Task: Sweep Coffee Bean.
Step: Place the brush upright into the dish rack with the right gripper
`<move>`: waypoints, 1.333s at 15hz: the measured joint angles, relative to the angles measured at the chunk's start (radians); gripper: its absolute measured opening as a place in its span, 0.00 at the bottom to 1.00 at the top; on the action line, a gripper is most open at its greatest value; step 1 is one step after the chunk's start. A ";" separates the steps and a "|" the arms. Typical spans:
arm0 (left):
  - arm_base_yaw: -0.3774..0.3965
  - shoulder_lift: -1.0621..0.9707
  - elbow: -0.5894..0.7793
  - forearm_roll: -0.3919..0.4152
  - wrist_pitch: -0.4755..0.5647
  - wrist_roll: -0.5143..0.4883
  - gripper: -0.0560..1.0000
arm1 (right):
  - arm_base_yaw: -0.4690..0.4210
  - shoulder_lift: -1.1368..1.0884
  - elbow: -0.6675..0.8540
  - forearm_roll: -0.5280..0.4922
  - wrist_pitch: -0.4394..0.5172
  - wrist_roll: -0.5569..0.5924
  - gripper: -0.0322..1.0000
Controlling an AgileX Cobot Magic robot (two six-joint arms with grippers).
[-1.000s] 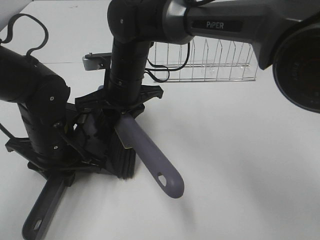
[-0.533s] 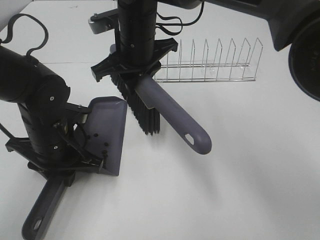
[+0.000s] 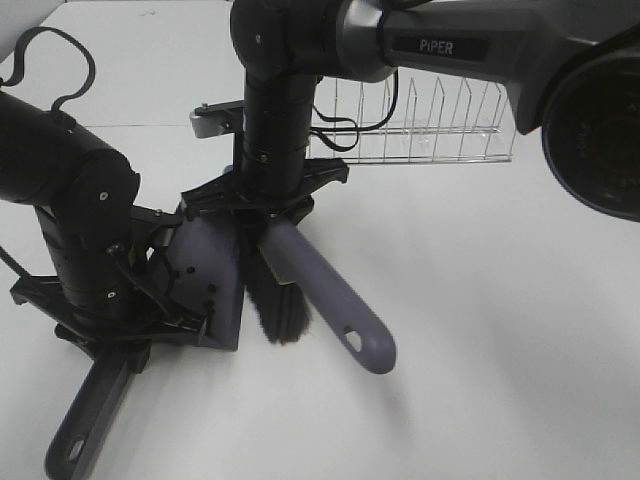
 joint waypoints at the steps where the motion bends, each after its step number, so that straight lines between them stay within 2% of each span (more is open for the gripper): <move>1: 0.000 0.000 0.000 -0.001 0.000 0.000 0.40 | 0.000 0.001 0.000 0.073 -0.030 -0.030 0.32; 3: 0.000 0.000 0.000 -0.001 0.000 0.000 0.40 | 0.002 0.002 -0.038 0.165 -0.041 -0.076 0.32; 6: 0.000 0.000 0.000 -0.001 0.000 0.001 0.40 | 0.003 -0.009 -0.194 -0.010 0.061 -0.069 0.32; 9: 0.000 0.000 0.000 -0.001 0.000 0.001 0.40 | -0.003 -0.027 -0.236 -0.189 0.072 -0.068 0.32; 12: 0.000 0.000 0.000 -0.001 0.000 0.004 0.40 | -0.051 -0.059 -0.238 -0.222 0.075 -0.079 0.32; 17: 0.000 -0.011 0.002 -0.001 -0.003 0.007 0.40 | -0.311 -0.130 -0.234 -0.161 0.076 -0.121 0.32; 19: 0.000 -0.016 0.004 -0.002 -0.004 0.007 0.40 | -0.384 -0.163 -0.193 -0.163 0.075 -0.118 0.32; 20: 0.000 -0.019 0.004 -0.002 -0.004 0.007 0.40 | -0.434 -0.205 -0.108 -0.169 0.074 -0.104 0.32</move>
